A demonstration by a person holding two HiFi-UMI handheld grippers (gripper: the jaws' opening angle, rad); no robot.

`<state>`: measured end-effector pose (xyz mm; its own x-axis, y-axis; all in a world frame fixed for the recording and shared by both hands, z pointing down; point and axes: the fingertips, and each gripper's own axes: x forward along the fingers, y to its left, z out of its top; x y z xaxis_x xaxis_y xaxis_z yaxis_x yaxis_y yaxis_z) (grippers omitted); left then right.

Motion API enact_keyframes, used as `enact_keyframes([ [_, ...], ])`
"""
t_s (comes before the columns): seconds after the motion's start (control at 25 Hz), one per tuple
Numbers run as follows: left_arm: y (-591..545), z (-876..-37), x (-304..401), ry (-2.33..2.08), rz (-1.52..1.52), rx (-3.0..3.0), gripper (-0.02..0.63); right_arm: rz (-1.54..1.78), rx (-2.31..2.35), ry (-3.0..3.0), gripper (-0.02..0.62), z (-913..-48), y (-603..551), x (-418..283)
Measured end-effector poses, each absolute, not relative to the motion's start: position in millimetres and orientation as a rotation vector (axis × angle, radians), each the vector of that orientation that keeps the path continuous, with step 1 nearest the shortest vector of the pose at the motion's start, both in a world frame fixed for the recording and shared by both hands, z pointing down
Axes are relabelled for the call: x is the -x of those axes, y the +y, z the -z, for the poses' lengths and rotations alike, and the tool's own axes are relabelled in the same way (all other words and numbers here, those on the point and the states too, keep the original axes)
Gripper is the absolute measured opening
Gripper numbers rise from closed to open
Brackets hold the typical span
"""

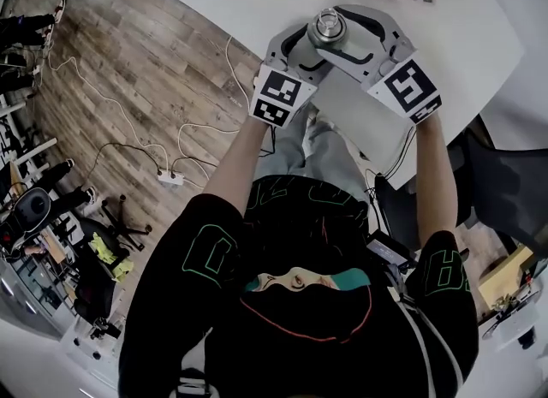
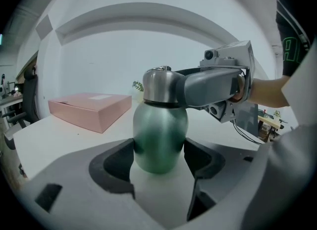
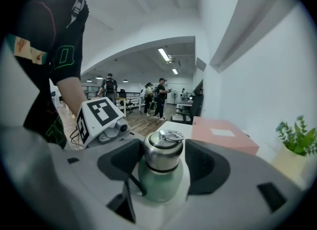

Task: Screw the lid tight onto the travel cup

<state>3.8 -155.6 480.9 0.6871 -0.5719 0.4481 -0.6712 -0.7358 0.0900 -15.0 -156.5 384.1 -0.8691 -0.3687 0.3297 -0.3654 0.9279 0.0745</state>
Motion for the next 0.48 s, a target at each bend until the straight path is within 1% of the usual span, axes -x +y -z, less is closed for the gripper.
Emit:
enact_keyframes([
  [0.2, -155.0, -480.3, -3.4, -0.99, -0.581, -2.65, 0.327, -0.129, -0.285, -2.805, 0.29, -381.3, -154.1, 16.0],
  [0.28, -154.6, -478.9, -3.2, -0.989, -0.582, -2.651, 0.327, -0.167, -0.234, -2.831, 0.25, -378.7, -156.1, 13.8],
  [0.48, -155.3, -478.6, -3.0, -0.99, -0.582, -2.653, 0.327, -0.17, -0.278, -2.838, 0.242, -378.0, -156.0, 13.5],
])
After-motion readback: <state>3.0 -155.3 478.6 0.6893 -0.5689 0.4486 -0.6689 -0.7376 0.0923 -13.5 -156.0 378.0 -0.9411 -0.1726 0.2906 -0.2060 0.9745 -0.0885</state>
